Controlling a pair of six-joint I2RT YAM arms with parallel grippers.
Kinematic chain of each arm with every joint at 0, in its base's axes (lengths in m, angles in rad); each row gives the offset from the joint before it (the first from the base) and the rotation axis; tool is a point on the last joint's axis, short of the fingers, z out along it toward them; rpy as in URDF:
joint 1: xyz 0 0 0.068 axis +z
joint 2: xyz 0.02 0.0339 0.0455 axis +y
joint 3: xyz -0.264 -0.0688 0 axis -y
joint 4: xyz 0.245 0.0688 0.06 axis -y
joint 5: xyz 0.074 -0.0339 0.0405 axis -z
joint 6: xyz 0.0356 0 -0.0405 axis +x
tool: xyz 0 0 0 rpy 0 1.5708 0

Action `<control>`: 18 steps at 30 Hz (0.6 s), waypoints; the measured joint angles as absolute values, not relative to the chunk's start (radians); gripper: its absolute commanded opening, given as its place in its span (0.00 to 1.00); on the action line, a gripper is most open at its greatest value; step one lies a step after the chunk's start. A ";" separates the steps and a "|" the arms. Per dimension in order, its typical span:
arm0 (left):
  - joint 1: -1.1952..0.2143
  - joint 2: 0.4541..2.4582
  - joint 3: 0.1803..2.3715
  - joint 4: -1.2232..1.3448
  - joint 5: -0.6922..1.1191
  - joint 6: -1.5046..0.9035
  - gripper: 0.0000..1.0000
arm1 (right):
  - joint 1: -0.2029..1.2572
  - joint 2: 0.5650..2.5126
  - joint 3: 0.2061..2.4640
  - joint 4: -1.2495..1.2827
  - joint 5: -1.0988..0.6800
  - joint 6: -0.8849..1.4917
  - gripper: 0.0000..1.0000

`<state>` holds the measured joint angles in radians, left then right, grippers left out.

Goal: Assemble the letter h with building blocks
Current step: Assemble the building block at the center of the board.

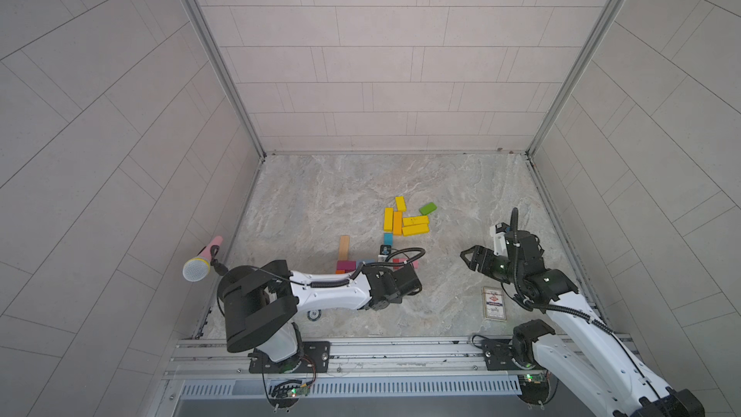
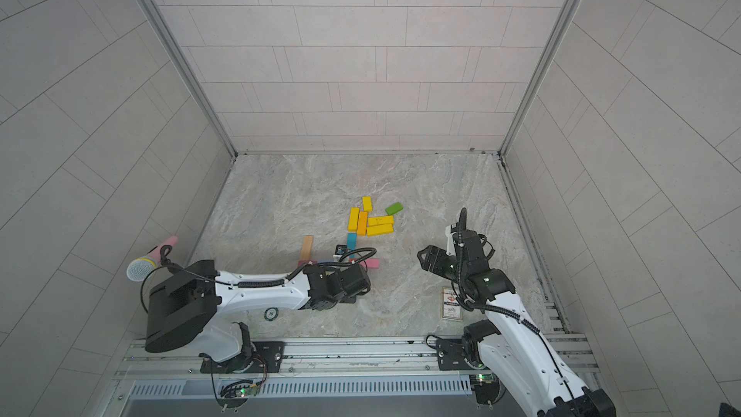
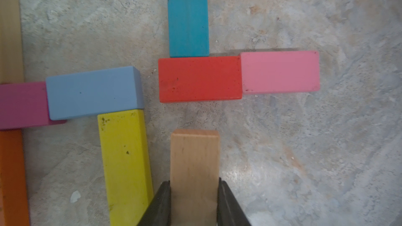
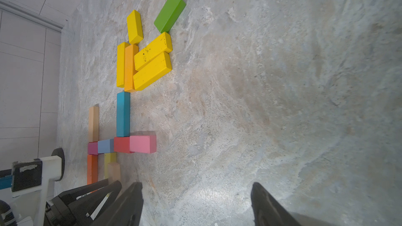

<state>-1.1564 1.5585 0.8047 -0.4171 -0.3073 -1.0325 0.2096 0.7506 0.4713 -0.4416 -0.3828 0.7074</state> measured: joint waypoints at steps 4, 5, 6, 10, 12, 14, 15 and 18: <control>-1.147 1.562 0.805 -0.417 -0.304 -1.032 0.14 | 0.201 0.751 0.471 -0.443 -0.391 0.706 0.80; -1.145 1.566 0.805 -0.417 -0.303 -1.033 0.14 | 0.199 0.751 0.471 -0.443 -0.393 0.706 0.80; -1.144 1.571 0.806 -0.416 -0.302 -1.033 0.14 | 0.197 0.751 0.471 -0.444 -0.395 0.705 0.80; -1.138 1.592 0.806 -0.415 -0.292 -1.040 0.14 | 0.188 0.751 0.471 -0.447 -0.403 0.702 0.80; -1.134 1.599 0.807 -0.416 -0.289 -1.041 0.14 | 0.182 0.750 0.471 -0.447 -0.406 0.699 0.80; -1.133 1.599 0.808 -0.415 -0.288 -1.043 0.14 | 0.177 0.750 0.471 -0.447 -0.410 0.698 0.80; -1.132 1.599 0.809 -0.414 -0.287 -1.044 0.15 | 0.175 0.749 0.470 -0.446 -0.412 0.696 0.80; -1.128 1.600 0.809 -0.412 -0.285 -1.044 0.21 | 0.169 0.745 0.466 -0.447 -0.416 0.694 0.80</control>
<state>-1.1282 1.6001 0.8093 -0.4118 -0.2848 -1.0439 0.1688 0.7448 0.4660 -0.4473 -0.4160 0.6941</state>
